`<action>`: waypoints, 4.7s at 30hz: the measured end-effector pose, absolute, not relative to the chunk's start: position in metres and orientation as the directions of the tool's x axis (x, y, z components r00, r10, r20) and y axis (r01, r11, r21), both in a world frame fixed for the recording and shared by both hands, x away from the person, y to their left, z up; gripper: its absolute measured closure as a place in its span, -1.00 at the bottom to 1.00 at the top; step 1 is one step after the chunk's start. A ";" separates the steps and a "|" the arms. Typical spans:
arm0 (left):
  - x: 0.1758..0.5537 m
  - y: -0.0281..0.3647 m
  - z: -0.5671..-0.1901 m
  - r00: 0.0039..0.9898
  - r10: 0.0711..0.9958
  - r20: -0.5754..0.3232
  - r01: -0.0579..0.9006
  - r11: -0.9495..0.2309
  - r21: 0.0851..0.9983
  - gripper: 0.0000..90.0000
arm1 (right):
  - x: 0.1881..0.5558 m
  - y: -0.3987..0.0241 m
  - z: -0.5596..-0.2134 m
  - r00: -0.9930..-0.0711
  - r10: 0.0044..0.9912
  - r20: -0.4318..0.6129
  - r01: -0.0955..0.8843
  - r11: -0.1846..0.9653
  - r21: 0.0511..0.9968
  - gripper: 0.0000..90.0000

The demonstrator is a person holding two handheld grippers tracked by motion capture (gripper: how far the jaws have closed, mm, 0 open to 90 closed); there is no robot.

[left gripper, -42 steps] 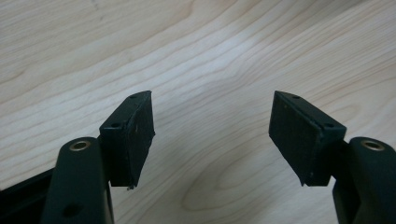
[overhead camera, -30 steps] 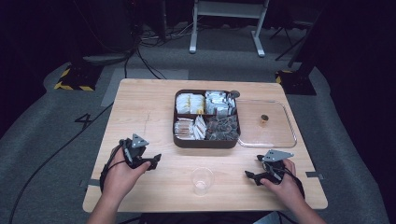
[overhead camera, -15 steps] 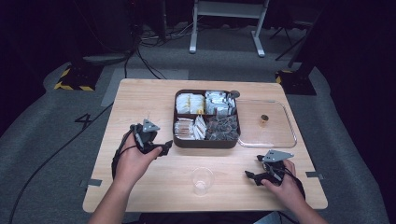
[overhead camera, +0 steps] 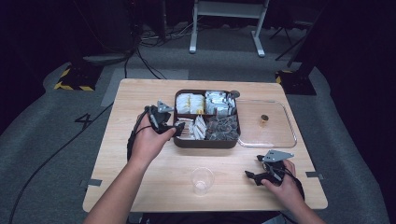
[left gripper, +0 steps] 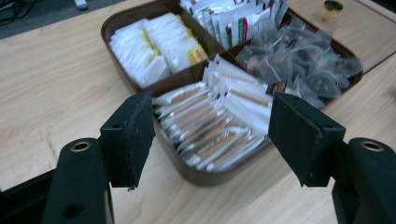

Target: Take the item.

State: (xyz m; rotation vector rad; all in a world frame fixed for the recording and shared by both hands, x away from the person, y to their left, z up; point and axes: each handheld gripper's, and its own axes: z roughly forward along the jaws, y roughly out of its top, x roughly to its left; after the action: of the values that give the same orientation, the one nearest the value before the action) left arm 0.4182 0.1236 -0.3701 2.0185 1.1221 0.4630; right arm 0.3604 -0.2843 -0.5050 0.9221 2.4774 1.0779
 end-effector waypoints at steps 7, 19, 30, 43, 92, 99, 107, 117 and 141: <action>0.449 0.110 -0.373 0.552 0.831 -0.071 0.574 -0.317 0.755 -0.26 | 0.362 -0.283 -0.505 -0.750 0.661 -0.007 0.446 0.514 0.733 -0.71; 0.504 0.096 -0.396 0.527 0.848 -0.054 0.579 -0.311 0.754 -0.25 | 0.364 -0.281 -0.505 -0.748 0.664 -0.008 0.447 0.512 0.734 -0.71; 0.543 0.079 -0.426 0.538 0.835 -0.117 0.607 -0.287 0.741 -0.06 | 0.364 -0.280 -0.505 -0.746 0.666 -0.007 0.449 0.511 0.733 -0.71; 0.559 0.069 -0.441 0.514 0.845 -0.151 0.677 -0.291 0.676 0.20 | 0.364 -0.280 -0.505 -0.747 0.665 -0.006 0.449 0.512 0.732 -0.71; 0.569 0.063 -0.429 0.533 0.840 -0.106 0.684 -0.353 0.638 1.00 | 0.364 -0.280 -0.505 -0.749 0.663 -0.007 0.447 0.512 0.734 -0.71; 0.565 0.069 -0.414 0.548 0.829 -0.108 0.661 -0.350 0.664 1.00 | 0.364 -0.280 -0.505 -0.747 0.664 -0.005 0.449 0.510 0.734 -0.71; 0.560 0.075 -0.398 0.590 0.799 -0.114 0.629 -0.367 0.685 1.00 | 0.364 -0.280 -0.505 -0.749 0.662 -0.003 0.448 0.509 0.735 -0.70; 0.542 0.083 -0.371 0.647 0.756 -0.094 0.569 -0.398 0.720 1.00 | 0.364 -0.280 -0.505 -0.752 0.659 -0.002 0.445 0.511 0.735 -0.70; 0.448 0.109 -0.326 0.760 0.643 -0.101 0.452 -0.411 0.792 1.00 | 0.364 -0.283 -0.505 -0.765 0.644 -0.004 0.435 0.521 0.735 -0.70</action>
State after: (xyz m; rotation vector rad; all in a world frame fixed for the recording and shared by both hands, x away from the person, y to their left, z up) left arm 0.4481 0.1091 -0.3259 2.0755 0.8196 0.2745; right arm 0.3637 -0.2825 -0.5050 0.9054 2.4887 1.0871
